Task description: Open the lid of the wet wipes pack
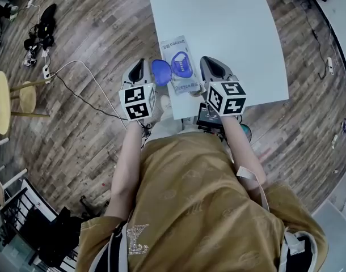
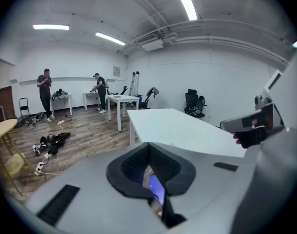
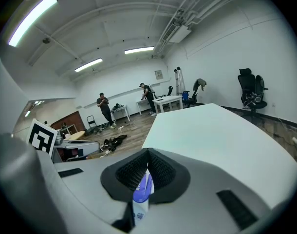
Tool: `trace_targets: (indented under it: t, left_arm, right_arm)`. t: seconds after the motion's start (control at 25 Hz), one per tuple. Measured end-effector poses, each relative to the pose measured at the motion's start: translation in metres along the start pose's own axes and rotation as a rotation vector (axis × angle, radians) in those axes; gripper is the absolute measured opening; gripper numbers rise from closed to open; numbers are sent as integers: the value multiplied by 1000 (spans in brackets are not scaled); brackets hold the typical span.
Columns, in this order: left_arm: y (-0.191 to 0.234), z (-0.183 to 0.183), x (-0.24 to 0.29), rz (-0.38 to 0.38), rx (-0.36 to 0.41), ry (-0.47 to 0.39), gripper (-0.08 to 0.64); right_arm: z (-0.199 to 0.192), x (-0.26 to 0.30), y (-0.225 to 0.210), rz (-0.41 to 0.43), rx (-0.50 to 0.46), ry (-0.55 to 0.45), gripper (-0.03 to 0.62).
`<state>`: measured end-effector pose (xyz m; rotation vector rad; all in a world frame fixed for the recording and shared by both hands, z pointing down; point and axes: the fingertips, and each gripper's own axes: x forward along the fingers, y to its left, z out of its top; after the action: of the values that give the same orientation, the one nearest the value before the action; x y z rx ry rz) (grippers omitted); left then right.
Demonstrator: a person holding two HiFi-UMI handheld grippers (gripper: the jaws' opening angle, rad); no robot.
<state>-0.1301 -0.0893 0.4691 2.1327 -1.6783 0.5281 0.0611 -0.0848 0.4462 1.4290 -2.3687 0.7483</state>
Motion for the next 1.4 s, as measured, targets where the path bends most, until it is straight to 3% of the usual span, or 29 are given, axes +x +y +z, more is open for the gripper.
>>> trace_targets:
  t: [0.28, 0.52, 0.68, 0.84, 0.96, 1.08, 1.4]
  left_arm:
    - [-6, 42, -27, 52, 66, -143, 5]
    - [-14, 77, -44, 54, 59, -227, 5]
    - [-24, 105, -57, 35, 53, -288, 5]
    - [-29, 131, -68, 21, 39, -346, 5]
    - [-29, 141, -74, 16, 26, -372, 5]
    - [-31, 149, -77, 25, 62, -387, 5]
    - [-32, 150, -76, 29, 89, -377, 5]
  right_arm:
    - [21, -13, 2, -40, -65, -87, 8]
    - [53, -28, 0, -87, -146, -190, 8]
    - [78, -44, 2, -90, -165, -286, 8]
    - [95, -55, 3, -96, -180, -322, 8]
    - [104, -58, 4, -96, -169, -344, 8]
    - [109, -61, 5, -101, -182, -351, 8]
    - [110, -65, 3, -107, -197, -335, 8]
